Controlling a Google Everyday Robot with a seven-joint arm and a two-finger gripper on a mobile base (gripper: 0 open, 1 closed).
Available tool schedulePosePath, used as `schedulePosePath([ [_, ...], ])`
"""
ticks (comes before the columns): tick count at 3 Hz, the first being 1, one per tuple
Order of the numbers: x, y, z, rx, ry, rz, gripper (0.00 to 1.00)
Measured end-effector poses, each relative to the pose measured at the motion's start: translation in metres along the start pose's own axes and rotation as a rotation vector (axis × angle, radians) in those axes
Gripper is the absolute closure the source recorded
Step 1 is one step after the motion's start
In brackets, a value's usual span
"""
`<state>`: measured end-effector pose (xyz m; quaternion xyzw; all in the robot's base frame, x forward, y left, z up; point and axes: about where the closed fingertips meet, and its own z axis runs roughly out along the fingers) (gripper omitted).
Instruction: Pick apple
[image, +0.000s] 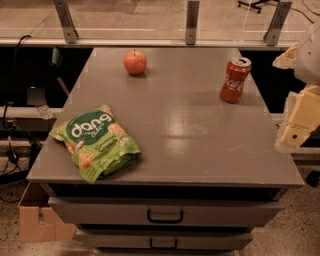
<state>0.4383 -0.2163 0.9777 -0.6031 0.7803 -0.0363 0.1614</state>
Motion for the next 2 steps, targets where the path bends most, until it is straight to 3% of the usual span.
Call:
schedulePosePath([
  [1, 0.0000, 0.0000, 0.0000, 0.000, 0.000, 0.000, 0.00],
  [2, -0.0045, -0.0027, 0.0033, -0.004, -0.041, -0.008, 0.00],
])
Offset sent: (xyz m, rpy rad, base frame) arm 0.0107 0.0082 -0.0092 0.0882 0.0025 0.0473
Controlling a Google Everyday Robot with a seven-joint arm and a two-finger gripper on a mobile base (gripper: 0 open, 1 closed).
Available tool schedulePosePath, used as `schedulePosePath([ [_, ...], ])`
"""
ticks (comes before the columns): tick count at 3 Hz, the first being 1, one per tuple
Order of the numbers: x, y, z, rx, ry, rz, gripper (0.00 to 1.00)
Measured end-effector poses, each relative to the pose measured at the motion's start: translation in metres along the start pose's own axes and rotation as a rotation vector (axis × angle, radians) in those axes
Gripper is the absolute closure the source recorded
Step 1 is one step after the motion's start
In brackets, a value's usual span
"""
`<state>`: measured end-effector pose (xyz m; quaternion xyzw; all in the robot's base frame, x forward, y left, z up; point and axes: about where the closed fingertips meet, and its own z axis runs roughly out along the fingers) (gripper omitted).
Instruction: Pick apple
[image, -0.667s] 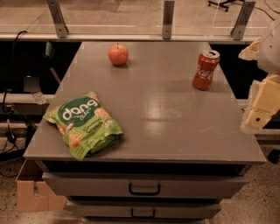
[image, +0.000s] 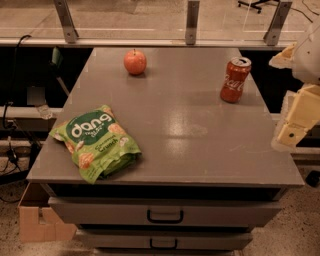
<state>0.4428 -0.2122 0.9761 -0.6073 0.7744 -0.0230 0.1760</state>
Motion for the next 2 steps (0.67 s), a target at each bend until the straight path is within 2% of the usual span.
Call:
schedulePosePath([
  [1, -0.050, -0.017, 0.032, -0.009, -0.081, -0.046, 0.00],
  [2, -0.122, -0.047, 0.062, 0.014, -0.165, -0.100, 0.00],
])
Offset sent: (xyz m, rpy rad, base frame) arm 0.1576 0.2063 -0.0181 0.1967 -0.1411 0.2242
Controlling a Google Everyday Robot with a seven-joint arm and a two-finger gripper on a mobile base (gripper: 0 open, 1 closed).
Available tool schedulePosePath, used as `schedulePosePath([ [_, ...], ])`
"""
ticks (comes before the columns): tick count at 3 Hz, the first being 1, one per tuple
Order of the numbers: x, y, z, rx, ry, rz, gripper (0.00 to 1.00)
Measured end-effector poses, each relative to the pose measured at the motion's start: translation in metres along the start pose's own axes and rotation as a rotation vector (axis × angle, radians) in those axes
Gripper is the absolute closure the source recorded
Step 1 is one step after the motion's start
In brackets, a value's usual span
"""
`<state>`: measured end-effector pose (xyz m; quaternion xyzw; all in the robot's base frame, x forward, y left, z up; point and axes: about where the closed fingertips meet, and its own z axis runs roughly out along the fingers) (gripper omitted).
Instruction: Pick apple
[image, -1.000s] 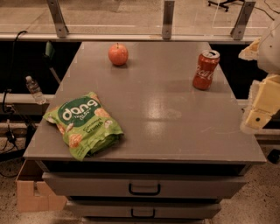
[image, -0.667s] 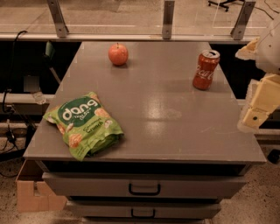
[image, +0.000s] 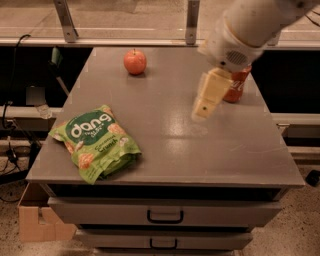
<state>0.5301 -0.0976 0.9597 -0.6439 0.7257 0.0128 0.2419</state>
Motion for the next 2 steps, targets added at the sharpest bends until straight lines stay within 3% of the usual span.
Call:
schedulePosePath([
  [1, -0.0770, -0.0313, 0.0296, 0.017, -0.089, -0.054, 0.00],
  [2, -0.0768, -0.0313, 0.0296, 0.017, -0.089, -0.054, 0.00],
])
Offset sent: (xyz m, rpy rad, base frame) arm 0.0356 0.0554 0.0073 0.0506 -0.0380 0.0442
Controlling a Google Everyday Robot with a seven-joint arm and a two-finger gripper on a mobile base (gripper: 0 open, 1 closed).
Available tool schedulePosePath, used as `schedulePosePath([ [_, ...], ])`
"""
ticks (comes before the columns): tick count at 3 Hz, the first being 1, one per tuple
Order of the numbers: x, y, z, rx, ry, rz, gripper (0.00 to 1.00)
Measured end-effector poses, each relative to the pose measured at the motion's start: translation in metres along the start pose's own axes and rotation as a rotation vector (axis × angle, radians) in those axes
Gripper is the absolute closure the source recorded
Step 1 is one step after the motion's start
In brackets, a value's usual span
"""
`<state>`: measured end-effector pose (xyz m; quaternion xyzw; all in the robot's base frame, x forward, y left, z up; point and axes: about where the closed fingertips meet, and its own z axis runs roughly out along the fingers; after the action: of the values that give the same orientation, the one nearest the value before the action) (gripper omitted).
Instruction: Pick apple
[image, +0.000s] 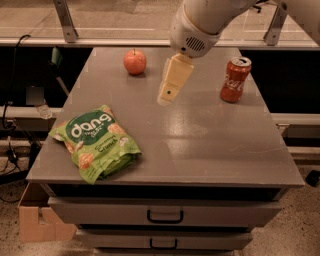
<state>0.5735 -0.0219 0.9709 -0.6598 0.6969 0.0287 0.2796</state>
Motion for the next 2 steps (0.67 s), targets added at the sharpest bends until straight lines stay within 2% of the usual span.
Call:
schedulePosePath([
  [1, -0.013, -0.020, 0.020, 0.021, -0.045, 0.021, 0.00],
  [2, -0.037, -0.064, 0.059, 0.061, -0.139, 0.074, 0.00],
])
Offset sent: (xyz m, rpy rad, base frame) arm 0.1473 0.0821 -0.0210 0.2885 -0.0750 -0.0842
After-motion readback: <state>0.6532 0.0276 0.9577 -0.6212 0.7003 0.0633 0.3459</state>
